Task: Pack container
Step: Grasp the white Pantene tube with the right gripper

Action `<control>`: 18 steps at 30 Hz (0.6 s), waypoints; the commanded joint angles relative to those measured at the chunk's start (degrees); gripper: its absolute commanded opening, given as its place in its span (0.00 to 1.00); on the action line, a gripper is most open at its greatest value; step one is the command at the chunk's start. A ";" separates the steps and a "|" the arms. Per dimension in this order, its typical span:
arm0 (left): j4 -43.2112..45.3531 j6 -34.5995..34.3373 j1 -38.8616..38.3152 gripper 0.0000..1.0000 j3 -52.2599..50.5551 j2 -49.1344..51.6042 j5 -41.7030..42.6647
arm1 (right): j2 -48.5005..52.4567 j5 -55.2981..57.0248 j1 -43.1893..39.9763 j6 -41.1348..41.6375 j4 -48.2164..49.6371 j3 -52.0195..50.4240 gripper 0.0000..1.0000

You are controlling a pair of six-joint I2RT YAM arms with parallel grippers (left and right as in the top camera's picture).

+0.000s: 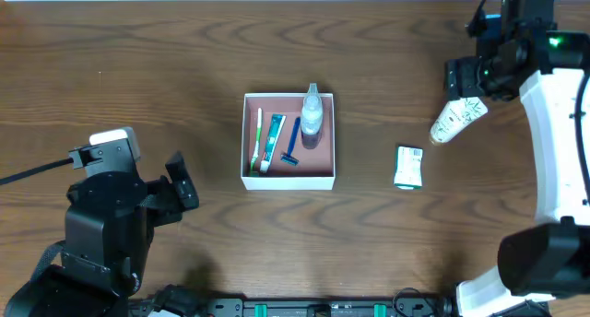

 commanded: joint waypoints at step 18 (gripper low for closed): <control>-0.17 0.31 0.28 0.98 0.28 -0.02 -0.74 | 1.79 4.81 2.03 11.63 -3.23 -0.13 0.01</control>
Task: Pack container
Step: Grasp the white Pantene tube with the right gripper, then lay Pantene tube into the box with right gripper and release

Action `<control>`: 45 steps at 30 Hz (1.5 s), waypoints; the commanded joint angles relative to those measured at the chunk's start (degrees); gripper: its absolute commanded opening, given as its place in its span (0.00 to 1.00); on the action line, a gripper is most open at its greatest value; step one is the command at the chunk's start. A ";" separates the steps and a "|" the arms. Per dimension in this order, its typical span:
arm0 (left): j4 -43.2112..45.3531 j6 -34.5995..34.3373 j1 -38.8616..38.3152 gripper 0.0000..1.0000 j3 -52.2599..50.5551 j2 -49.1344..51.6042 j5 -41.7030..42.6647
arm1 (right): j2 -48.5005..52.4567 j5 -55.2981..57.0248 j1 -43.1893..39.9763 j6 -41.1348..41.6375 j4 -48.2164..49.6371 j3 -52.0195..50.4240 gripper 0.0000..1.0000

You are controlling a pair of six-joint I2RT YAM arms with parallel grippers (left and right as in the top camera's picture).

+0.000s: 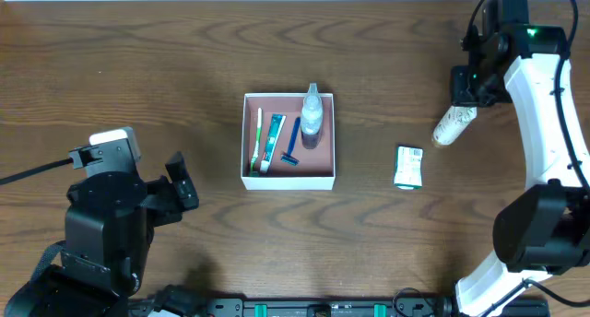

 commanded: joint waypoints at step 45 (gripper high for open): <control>-0.17 0.31 0.28 0.98 0.28 -0.02 -0.74 | -0.83 3.98 41.88 27.74 7.37 0.13 0.01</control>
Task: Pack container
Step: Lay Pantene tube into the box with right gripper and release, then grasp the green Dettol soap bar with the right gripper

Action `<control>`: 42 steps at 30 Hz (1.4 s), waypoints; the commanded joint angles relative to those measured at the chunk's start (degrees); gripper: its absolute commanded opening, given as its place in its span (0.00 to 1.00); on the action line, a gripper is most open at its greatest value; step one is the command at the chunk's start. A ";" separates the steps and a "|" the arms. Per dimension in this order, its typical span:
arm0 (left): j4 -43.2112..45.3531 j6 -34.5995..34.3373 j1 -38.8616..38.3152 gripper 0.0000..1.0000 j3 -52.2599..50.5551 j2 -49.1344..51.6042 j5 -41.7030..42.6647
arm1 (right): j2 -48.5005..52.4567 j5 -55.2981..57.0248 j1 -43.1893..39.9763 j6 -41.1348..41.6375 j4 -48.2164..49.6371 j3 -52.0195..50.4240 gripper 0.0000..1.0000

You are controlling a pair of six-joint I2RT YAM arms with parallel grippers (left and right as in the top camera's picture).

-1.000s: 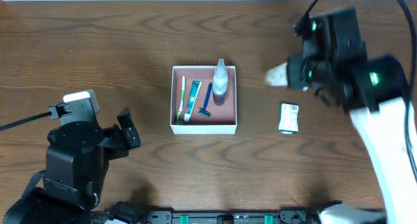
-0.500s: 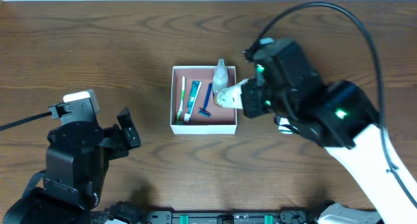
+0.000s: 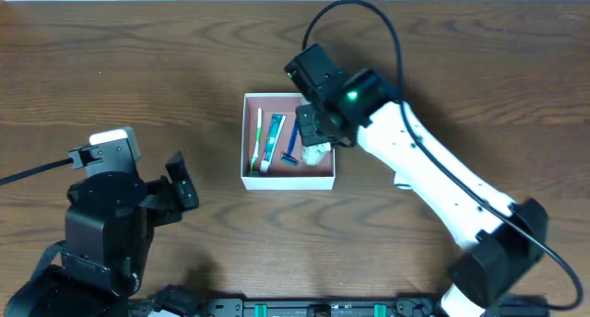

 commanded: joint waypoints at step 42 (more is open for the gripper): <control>-0.17 0.31 0.28 0.98 0.28 -0.02 -0.72 | -11.15 -2.58 -28.13 -5.03 6.78 -32.20 0.99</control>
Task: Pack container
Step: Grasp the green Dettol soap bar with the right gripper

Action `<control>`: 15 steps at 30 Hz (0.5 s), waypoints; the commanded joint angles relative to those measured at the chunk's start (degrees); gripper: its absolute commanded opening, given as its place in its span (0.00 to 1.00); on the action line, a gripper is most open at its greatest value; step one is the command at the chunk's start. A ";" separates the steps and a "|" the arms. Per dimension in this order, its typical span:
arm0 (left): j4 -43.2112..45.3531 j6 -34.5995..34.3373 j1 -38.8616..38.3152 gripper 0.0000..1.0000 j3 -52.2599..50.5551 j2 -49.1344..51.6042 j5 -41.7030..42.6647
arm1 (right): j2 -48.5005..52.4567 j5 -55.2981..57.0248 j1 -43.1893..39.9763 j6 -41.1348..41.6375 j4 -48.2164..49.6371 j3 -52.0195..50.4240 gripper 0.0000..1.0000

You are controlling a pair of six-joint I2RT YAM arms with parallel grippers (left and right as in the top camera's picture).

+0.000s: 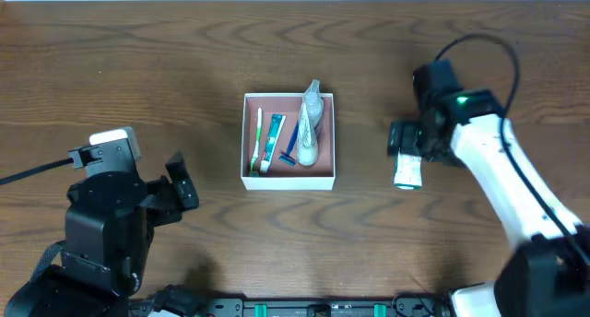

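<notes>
The white box (288, 181) with a pink floor stands at the table's middle. It holds a toothbrush (257, 140), a toothpaste tube (272, 139), a blue razor (292, 142) and a clear bottle (313, 103). A white squeeze tube (307, 144) lies along the box's right side, partly over the bottle. My right gripper (404, 140) hovers right of the box, just above a small green-and-white packet (407, 173), and looks open and empty. My left gripper (184, 181) rests open at the lower left, far from the box.
The left arm's black base and white camera block (115, 149) fill the lower left corner. The right arm's white link (502, 170) slants from the lower right toward the packet. Bare wood lies around the box.
My right gripper was over the box's right side with the white tube. It now sits right of the box above the packet, and the tube lies loose in the box. The left arm is unchanged.
My right gripper held the white tube at the table's far right, near the packet. It then stood over the box with the tube. Now the tube lies in the box beside the bottle and the gripper is back over the packet.
</notes>
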 commanded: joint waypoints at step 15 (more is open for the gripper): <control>-0.17 0.31 0.28 0.98 0.28 -0.02 -0.72 | 10.62 -3.15 -1.05 -4.76 19.21 -10.82 0.70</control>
